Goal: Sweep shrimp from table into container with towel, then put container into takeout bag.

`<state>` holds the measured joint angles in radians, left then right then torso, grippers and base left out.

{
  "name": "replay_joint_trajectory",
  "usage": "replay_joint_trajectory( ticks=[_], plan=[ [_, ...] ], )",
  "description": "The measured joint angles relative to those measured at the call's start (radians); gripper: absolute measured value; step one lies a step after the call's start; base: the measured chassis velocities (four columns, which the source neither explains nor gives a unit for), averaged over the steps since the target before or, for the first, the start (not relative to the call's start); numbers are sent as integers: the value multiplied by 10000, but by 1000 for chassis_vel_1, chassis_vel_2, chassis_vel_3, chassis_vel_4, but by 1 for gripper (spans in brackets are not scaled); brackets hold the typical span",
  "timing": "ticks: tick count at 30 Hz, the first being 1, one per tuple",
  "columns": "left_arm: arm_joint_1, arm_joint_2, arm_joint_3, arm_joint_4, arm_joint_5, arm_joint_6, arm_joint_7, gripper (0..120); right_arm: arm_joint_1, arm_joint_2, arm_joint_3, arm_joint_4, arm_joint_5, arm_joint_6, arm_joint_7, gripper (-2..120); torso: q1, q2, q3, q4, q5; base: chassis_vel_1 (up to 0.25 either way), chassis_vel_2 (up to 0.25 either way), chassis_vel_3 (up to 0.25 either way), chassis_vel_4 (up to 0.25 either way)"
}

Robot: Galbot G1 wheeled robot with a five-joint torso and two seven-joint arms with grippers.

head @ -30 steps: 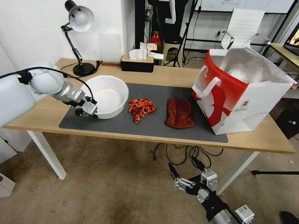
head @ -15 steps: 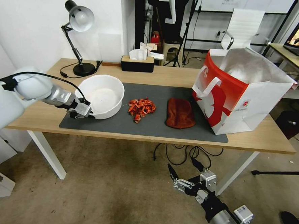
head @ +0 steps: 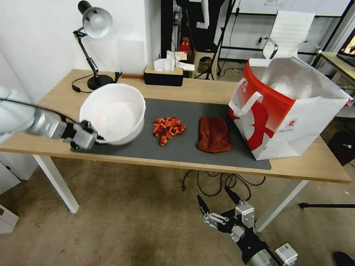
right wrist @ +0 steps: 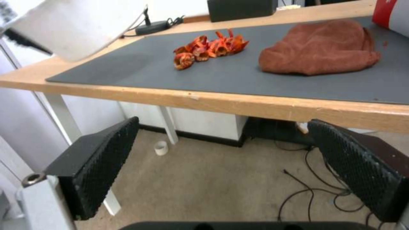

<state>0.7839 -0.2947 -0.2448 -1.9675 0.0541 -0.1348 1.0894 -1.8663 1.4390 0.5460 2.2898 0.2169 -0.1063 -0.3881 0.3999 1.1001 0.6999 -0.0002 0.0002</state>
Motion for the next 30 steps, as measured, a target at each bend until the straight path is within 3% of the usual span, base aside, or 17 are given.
replay_joint_trajectory(
  ticks=[3, 4, 6, 7, 8, 11, 12, 14, 16, 17, 20, 23, 25, 26, 29, 30],
  plan=[
    [1922, -33, -1865, -964, 339, -227, 21, 0, -65, 40, -28, 50, 1, 0, 3, 100, -1, -1, 0, 0, 0, 0, 0, 0, 0],
    [1922, -33, -1865, -964, 339, -227, 21, 0, -65, 40, -28, 50, 1, 0, 3, 100, -1, -1, 0, 0, 0, 0, 0, 0, 0],
    [3334, -58, -3094, -1565, 475, -424, 140, 0, -121, 28, -20, 110, 0, 5, 3, 100, -1, 0, 1, 2, -3, 0, 0, 0, 0],
    [3858, -89, -3598, -1752, 480, -565, 288, 0, -137, 27, -13, 136, 0, 11, 4, 100, -1, -1, 1, 0, 0, 0, 0, 0, 0],
    [3858, -89, -3598, -1752, 480, -565, 288, 0, -137, 27, -13, 136, 0, 11, 4, 100, -1, -1, 1, 0, 0, 0, 0, 0, 0],
    [5641, -407, -5296, -2312, 825, -1226, 770, 0, -191, 28, -4, 207, 0, 39, 4, 100, -1, -1, 1, 2, -2, 0, 0, 0, 0],
    [5641, -407, -5296, -2312, 825, -1226, 770, 0, -191, 28, -4, 207, 0, 39, 4, 100, -1, -1, 1, 2, -2, 0, 0, 0, 0],
    [6576, -711, -5993, -2623, 1059, -1664, 1022, 0, -214, 35, -7, 228, 0, 56, 5, 100, -2, -1, 1, 3, -1, 0, 0, 0, 0],
    [7330, -976, -6333, -2873, 1280, -1957, 1377, 0, -220, 35, -16, 229, -2, 68, 4, 100, -1, -1, 1, -2, 0, 0, 0, 0, 0],
    [7330, -976, -6333, -2873, 1280, -1957, 1377, 0, -220, 35, -16, 229, -2, 68, 4, 100, -1, -1, 1, -2, 0, 0, 0, 0, 0],
    [8508, -1313, -6566, -3179, 1657, -2204, 1731, 0, -219, 27, -32, 214, -9, 80, 5, 100, -2, -1, 0, 3, -1, 0, 0, 0, 0],
    [8908, -1474, -6408, -3236, 2053, -2290, 1826, 0, -218, 13, -38, 212, -12, 84, 6, 100, -2, -1, 0, 3, 1, 0, 0, 0, 0],
    [8786, -1588, -5700, -2974, 2599, -2332, 1872, 0, -216, -22, -47, 214, -14, 90, 9, 100, -2, -1, 0, 2, 1, 0, 0, 0, 0],
    [8786, -1588, -5700, -2974, 2599, -2332, 1872, 0, -216, -22, -47, 214, -14, 90, 9, 100, -2, -1, 0, 2, 1, 0, 0, 0, 0],
    [8183, -1848, -4469, -2067, 3491, -2498, 1862, 0, -174, -110, -53, 389, -6, 91, 15, 100, 2, -1, 1, -2, -3, 0, 0, 0, 0],
    [8183, -1848, -4469, -2067, 3491, -2498, 1862, 0, -174, -110, -53, 389, -6, 91, 15, 100, 2, -1, 1, -2, -3, 0, 0, 0, 0]
  ],
)
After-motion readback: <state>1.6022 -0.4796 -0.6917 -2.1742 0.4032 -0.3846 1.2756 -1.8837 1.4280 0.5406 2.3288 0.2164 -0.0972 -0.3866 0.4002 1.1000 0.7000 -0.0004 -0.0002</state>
